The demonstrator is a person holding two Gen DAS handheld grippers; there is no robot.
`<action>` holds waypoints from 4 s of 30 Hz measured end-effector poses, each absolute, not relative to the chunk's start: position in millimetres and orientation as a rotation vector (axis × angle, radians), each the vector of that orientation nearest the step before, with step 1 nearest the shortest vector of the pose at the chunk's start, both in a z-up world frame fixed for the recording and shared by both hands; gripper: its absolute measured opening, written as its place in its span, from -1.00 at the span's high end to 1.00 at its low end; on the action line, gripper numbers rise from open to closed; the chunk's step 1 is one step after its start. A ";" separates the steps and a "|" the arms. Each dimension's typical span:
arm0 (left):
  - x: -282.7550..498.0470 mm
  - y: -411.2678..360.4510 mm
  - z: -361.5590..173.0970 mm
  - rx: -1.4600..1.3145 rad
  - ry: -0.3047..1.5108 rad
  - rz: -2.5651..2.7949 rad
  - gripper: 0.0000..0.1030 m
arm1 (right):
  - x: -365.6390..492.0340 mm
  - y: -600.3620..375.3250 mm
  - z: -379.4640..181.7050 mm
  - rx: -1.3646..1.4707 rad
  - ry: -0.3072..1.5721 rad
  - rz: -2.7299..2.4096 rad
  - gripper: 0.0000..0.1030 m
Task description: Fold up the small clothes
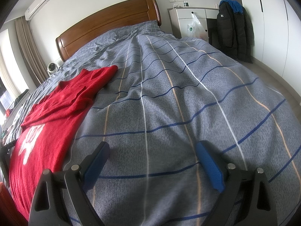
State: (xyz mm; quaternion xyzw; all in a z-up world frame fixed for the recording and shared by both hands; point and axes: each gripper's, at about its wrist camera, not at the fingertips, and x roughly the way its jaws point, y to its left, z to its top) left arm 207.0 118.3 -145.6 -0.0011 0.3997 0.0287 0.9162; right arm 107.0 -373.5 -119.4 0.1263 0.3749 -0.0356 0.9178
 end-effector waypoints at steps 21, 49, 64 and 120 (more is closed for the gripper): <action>207.4 118.6 -146.3 -0.003 0.822 0.058 -0.99 | 107.6 -372.6 -120.1 0.259 0.768 -0.076 -0.80; 207.8 119.0 -146.5 -0.002 0.821 0.058 -0.99 | 109.3 -373.3 -119.7 0.254 0.766 -0.079 -0.80; 207.8 119.1 -146.5 -0.002 0.821 0.058 -0.99 | 108.7 -371.8 -119.8 0.252 0.767 -0.082 -0.81; 203.9 113.0 -147.5 -0.051 0.899 0.088 -0.99 | 107.5 -368.3 -119.4 0.244 0.763 -0.081 -0.82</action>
